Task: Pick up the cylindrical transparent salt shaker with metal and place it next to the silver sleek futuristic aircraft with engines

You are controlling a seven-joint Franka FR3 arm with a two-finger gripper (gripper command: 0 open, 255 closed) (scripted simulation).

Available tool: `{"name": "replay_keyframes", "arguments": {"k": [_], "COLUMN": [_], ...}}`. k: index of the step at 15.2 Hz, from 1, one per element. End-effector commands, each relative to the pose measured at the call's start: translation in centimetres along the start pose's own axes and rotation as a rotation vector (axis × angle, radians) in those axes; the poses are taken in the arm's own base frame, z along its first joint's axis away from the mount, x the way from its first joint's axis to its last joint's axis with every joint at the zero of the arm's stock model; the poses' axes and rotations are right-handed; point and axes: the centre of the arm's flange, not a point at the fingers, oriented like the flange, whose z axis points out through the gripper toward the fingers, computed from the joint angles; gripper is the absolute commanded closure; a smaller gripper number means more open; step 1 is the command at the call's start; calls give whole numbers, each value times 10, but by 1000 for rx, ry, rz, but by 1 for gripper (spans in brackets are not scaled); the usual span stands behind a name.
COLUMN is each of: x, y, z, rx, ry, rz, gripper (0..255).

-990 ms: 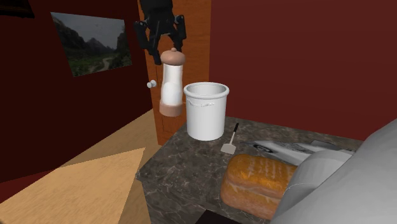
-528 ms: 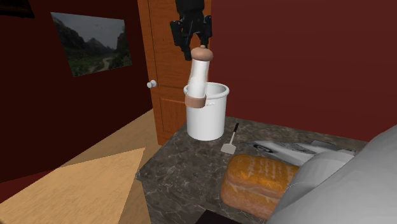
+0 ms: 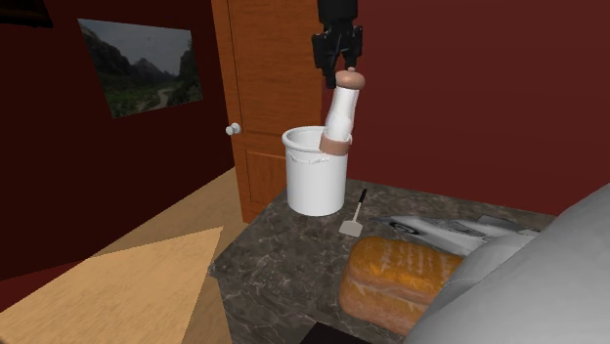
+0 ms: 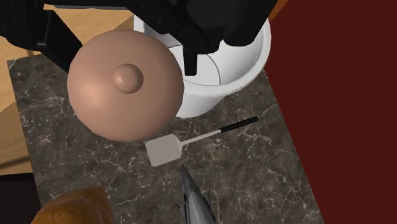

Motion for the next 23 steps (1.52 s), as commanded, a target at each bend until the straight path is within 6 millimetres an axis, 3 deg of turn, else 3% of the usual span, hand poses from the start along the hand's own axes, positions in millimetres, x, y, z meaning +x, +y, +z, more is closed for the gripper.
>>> {"name": "replay_keyframes", "arguments": {"k": [1, 19, 23], "x": [-10, -74, -74], "y": [26, 251, 248], "z": [6, 44, 65], "rx": [0, 0, 0], "ry": [0, 0, 0], "rz": [-1, -1, -1], "gripper": [255, 255, 255]}}
